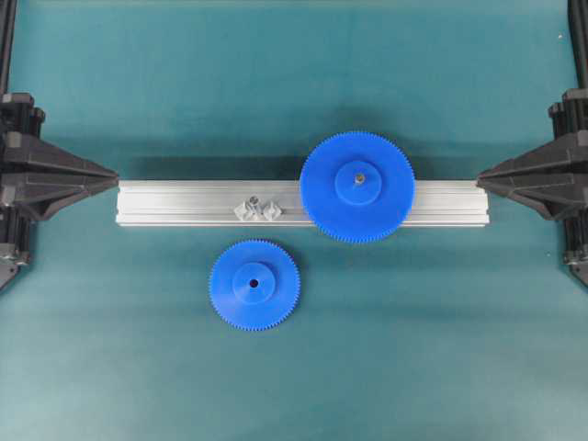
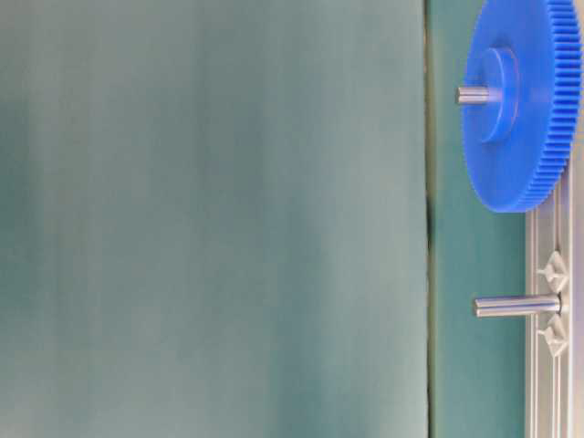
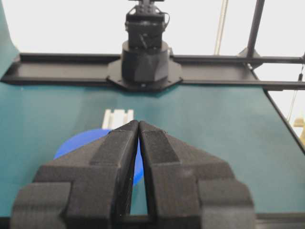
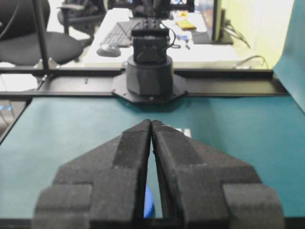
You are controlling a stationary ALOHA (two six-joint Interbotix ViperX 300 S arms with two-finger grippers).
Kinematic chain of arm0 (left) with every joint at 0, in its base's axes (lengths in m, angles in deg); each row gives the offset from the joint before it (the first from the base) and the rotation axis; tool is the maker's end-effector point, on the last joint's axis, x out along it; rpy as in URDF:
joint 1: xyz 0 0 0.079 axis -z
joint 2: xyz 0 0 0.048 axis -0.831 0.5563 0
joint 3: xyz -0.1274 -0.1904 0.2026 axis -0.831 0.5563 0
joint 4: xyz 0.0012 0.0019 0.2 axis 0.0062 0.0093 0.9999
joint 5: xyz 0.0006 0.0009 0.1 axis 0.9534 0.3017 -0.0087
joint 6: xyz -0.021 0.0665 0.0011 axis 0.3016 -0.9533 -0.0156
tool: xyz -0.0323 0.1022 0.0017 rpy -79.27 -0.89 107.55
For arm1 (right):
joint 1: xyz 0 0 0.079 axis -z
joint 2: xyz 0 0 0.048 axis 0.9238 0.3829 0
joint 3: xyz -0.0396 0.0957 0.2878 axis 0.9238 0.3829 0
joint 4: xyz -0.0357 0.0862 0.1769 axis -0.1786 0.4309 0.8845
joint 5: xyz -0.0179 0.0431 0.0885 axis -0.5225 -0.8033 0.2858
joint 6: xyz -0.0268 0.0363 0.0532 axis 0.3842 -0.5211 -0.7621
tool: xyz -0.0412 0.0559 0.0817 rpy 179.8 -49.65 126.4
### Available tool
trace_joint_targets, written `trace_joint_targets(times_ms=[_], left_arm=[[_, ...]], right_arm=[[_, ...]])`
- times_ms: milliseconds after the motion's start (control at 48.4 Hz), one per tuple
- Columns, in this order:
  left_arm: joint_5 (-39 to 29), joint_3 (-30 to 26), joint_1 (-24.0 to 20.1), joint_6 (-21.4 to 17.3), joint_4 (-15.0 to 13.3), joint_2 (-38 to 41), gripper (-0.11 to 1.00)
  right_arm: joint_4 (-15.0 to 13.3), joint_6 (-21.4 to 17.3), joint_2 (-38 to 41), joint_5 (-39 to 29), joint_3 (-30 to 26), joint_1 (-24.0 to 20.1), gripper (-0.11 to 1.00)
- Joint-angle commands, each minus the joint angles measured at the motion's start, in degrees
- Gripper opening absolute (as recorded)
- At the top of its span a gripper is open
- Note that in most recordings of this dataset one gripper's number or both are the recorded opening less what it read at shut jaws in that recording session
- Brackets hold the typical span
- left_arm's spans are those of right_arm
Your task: Insert the small gear onto the shaft.
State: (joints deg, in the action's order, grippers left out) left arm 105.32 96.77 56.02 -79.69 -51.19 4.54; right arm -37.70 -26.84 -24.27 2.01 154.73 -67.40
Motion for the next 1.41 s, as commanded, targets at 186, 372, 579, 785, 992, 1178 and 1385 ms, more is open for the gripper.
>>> trace_joint_targets(times_ms=[186,372,579,785,992,1178,1385], left_arm=[[-1.14,-0.26,1.32,2.29,0.70,1.41,-0.01],[-4.92,0.00,2.29,3.78,0.70,3.78,-0.01],[-7.56,-1.93,4.48,5.27,0.70,9.23,-0.01],[-9.49,-4.04,5.10,5.80,0.70,15.64,-0.01],[-12.66,-7.03,6.59,5.71,0.70,21.62,-0.01],[-19.95,-12.39,6.77,5.71,0.70,27.33,-0.01],[-25.66,-17.67,7.12,5.54,0.70,33.93,-0.01]], right_arm=[[1.76,-1.93,0.53,-2.90,0.97,-0.26,0.05],[1.76,-4.04,1.05,-6.24,0.70,-0.26,0.01],[1.76,-4.13,3.25,-9.76,0.35,-0.26,0.01],[1.76,-4.22,8.09,-10.72,-0.26,-0.09,0.01],[1.76,-4.13,13.62,-10.81,-1.32,0.09,0.01],[1.76,-4.04,17.67,-10.90,-2.37,0.18,0.01],[1.76,-3.96,20.92,-12.57,-3.78,0.18,0.01]])
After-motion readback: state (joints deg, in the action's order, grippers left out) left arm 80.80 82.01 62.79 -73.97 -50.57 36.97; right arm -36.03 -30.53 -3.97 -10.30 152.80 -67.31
